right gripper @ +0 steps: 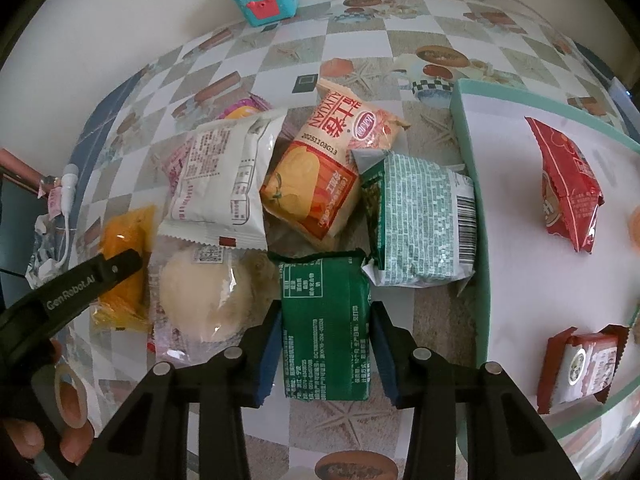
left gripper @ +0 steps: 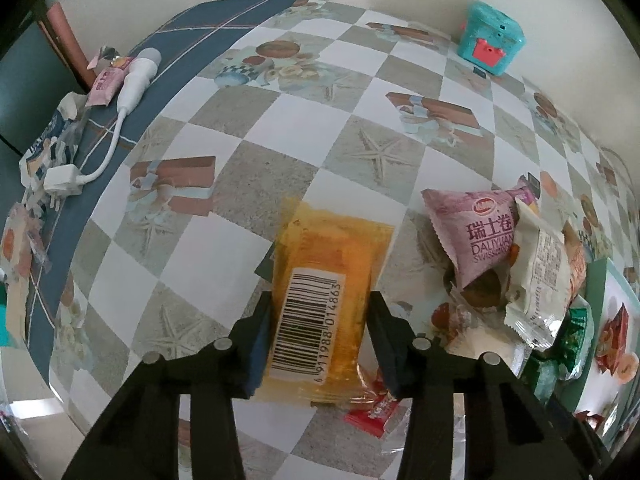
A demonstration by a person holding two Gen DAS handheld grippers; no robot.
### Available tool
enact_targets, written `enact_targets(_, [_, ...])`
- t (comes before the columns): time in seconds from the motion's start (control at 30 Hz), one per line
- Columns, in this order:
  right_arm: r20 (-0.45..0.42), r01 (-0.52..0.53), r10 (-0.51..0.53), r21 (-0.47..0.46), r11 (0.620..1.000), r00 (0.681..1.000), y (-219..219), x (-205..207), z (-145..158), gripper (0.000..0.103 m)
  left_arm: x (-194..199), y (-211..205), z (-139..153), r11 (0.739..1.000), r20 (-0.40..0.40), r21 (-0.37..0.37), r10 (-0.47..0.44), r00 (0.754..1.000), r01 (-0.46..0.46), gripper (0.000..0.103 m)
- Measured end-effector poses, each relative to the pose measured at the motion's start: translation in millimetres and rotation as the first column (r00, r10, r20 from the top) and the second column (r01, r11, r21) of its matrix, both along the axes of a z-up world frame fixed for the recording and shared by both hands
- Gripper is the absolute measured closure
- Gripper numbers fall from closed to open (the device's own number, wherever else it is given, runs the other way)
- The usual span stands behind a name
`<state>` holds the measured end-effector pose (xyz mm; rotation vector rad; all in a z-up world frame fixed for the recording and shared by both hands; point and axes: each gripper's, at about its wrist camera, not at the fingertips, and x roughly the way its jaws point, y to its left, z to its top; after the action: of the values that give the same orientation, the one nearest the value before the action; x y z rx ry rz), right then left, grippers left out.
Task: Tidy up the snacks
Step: 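Grasp the orange barcode cake pack with the left tool while the right tool grasps the green biscuit pack, then lift and carry the orange pack and green pack over the white tray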
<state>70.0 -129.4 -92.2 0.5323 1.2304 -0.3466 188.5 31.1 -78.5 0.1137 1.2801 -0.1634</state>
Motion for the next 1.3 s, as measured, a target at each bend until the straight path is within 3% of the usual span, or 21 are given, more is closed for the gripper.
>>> enact_targets(0.3, [0.019,0.006,-0.006,0.022,1.0,1.0,-1.5,-3.9,8.8,0.059,0.9,6.5,2.4,0.999,-0.023,-0.048,0.009,1.0,-0.01,0.06])
enact_targets(0.57, [0.038,0.001,-0.002,0.029,1.0,0.999,-1.7,-7.5,20.4,0.061,-4.3,9.2,18.0,0.998,0.005,-0.051,0.028,1.0,-0.028,0.06])
enact_targets(0.97, [0.057,-0.018,0.016,0.033,0.999,0.998,1.4,-11.9,34.5,0.061,-8.0,16.3,41.7,0.998,0.062,-0.04,0.055,0.997,-0.053,0.06])
enact_targets(1.3, [0.014,-0.007,0.007,0.047,0.999,1.0,-1.0,-17.4,26.6,0.061,-10.9,13.1,42.7,0.999,0.061,-0.011,0.053,0.997,-0.052,0.06])
